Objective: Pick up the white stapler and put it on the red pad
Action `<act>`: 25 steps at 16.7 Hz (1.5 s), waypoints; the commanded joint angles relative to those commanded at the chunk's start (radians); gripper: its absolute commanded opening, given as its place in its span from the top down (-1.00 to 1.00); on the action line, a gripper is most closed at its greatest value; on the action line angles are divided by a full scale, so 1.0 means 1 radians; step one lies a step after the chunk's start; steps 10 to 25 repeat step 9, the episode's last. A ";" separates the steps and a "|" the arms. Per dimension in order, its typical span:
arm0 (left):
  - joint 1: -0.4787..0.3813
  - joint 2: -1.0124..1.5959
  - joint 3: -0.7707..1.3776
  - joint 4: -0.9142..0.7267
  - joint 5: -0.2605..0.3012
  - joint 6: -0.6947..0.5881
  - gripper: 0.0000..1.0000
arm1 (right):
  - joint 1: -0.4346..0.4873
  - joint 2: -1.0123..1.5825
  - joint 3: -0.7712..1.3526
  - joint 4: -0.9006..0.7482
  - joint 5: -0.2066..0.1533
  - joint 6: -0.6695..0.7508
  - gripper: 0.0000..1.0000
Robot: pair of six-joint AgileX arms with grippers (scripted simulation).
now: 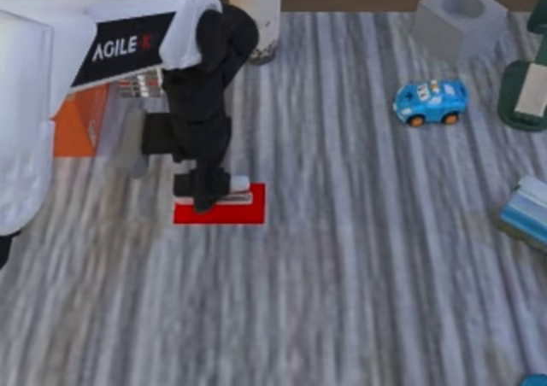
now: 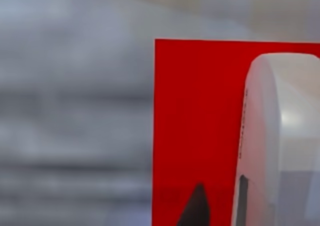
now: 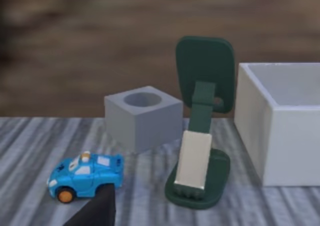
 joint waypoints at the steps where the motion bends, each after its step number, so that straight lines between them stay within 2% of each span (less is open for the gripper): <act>1: 0.000 0.000 0.000 0.000 0.000 0.000 -0.66 | 0.000 0.000 0.000 0.000 0.000 0.000 -1.00; 3: 0.000 0.000 0.000 0.000 0.000 0.000 -0.96 | 0.000 0.000 0.000 0.000 0.000 0.000 -1.00; 4: 0.000 0.000 0.000 0.000 0.000 0.000 -1.00 | 0.000 0.000 0.000 0.000 0.000 0.000 -1.00; 25: 0.000 0.000 0.000 0.000 0.000 0.000 -1.00 | 0.000 0.000 0.000 0.000 0.000 0.000 -1.00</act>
